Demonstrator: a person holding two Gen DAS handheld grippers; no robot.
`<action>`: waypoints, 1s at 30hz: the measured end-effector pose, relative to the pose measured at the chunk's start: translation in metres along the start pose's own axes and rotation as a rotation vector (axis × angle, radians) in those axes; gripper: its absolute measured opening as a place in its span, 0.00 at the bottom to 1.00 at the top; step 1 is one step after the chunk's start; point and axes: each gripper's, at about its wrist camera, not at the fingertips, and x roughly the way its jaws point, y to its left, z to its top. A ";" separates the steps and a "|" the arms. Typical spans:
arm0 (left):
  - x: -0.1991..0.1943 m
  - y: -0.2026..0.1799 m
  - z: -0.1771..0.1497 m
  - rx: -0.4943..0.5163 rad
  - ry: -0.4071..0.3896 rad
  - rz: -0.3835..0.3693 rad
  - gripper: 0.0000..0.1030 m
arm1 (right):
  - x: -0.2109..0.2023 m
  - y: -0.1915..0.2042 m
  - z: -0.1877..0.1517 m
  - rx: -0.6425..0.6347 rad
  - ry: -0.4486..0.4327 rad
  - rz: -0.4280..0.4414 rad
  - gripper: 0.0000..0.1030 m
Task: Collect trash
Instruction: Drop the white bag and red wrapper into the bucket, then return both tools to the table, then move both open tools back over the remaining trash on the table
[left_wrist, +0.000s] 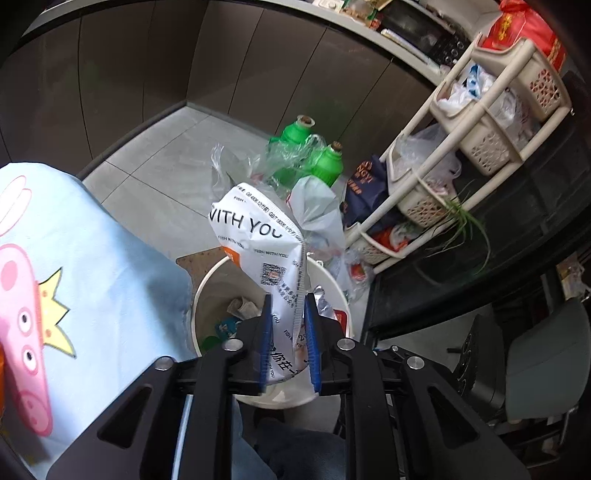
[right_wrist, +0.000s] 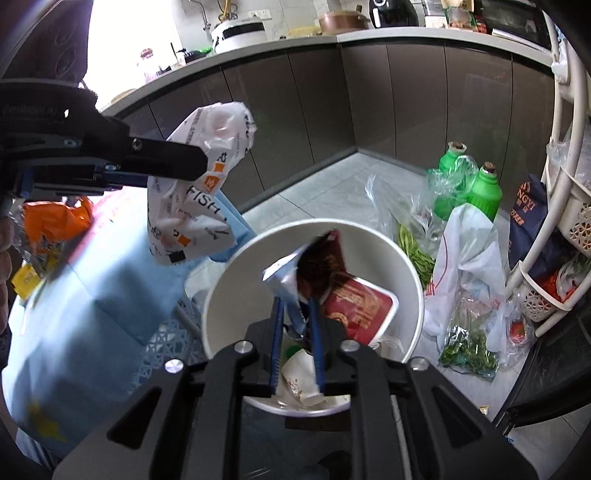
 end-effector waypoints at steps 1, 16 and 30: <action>0.002 0.000 0.000 0.002 -0.005 0.011 0.36 | 0.002 -0.001 -0.002 -0.005 -0.001 -0.005 0.34; -0.038 0.005 -0.002 -0.062 -0.149 0.103 0.92 | -0.026 0.016 -0.002 -0.049 -0.071 -0.019 0.97; -0.169 0.011 -0.068 -0.102 -0.287 0.195 0.92 | -0.094 0.091 0.024 -0.111 -0.124 0.010 0.97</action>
